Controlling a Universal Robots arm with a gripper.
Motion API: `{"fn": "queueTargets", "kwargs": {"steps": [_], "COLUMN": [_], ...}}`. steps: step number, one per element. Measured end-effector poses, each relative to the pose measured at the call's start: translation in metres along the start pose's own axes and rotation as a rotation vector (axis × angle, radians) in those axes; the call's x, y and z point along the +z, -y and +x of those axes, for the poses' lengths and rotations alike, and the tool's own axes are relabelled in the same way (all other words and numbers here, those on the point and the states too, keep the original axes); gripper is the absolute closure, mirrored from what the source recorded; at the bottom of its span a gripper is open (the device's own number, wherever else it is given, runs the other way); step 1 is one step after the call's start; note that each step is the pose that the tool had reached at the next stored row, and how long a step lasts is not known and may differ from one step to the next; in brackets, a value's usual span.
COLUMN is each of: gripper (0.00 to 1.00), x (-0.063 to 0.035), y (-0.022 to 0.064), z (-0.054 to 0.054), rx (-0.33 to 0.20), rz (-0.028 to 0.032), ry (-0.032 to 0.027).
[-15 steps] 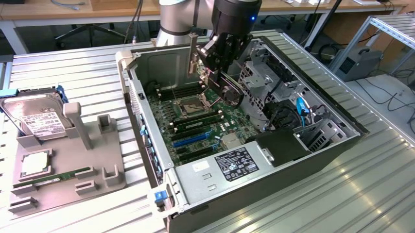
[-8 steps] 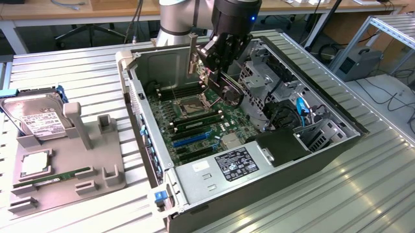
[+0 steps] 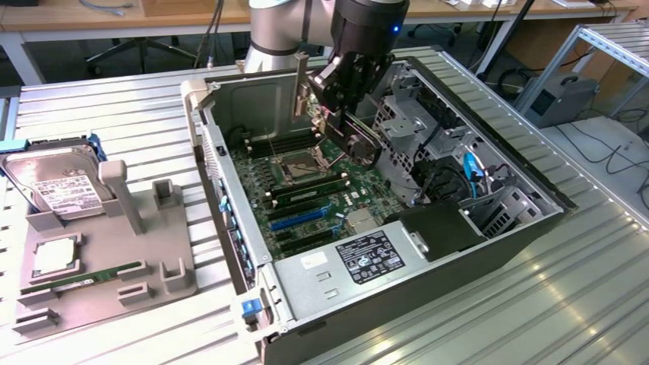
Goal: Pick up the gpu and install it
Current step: 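Insert the gpu into the slot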
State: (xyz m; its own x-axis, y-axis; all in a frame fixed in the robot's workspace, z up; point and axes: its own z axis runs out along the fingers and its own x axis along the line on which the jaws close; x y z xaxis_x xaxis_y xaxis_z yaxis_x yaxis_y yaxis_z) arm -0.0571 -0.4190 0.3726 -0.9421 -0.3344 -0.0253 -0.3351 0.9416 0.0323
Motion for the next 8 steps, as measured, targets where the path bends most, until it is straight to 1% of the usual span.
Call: {"fn": "queueTargets", "kwargs": {"steps": [8], "gripper": [0.73], "x": [0.0003], "y": [0.0000], "z": [0.0000], "rx": [-0.009], "rz": [-0.0002], "ry": [-0.0003]}}
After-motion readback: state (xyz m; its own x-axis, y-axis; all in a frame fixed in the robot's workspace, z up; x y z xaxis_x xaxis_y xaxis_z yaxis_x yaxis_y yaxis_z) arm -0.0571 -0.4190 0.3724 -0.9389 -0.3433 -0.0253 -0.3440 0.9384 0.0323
